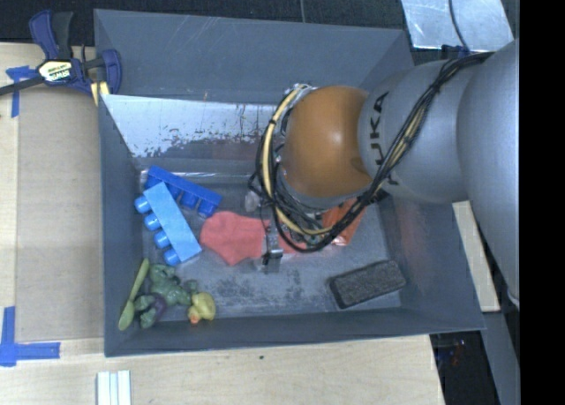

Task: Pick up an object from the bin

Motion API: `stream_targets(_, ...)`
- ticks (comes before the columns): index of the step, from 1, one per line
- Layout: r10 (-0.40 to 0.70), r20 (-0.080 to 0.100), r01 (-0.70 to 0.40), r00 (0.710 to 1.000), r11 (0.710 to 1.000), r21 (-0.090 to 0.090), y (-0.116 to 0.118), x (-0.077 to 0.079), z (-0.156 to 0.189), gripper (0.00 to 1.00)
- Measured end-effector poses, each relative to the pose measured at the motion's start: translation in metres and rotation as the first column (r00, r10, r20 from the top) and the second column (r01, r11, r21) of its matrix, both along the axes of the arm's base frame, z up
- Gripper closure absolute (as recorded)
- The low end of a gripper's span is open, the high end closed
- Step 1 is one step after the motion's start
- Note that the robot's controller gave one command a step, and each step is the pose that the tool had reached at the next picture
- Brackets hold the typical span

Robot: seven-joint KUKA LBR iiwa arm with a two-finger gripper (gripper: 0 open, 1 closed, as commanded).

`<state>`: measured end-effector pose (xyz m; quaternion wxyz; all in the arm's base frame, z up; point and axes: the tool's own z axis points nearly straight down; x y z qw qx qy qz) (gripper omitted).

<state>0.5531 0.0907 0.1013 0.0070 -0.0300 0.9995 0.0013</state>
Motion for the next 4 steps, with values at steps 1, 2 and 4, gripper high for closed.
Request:
stream_targets(1,-0.283,0.001,0.283,0.959,0.959,0.002,-0.057,0.012,-0.030,1.00)
stream_targets(2,-0.283,0.001,0.283,0.959,0.959,0.002,-0.057,0.012,-0.030,1.00)
stream_targets(4,-0.220,-0.006,0.220,0.975,0.975,0.000,-0.053,0.009,0.110,1.00)
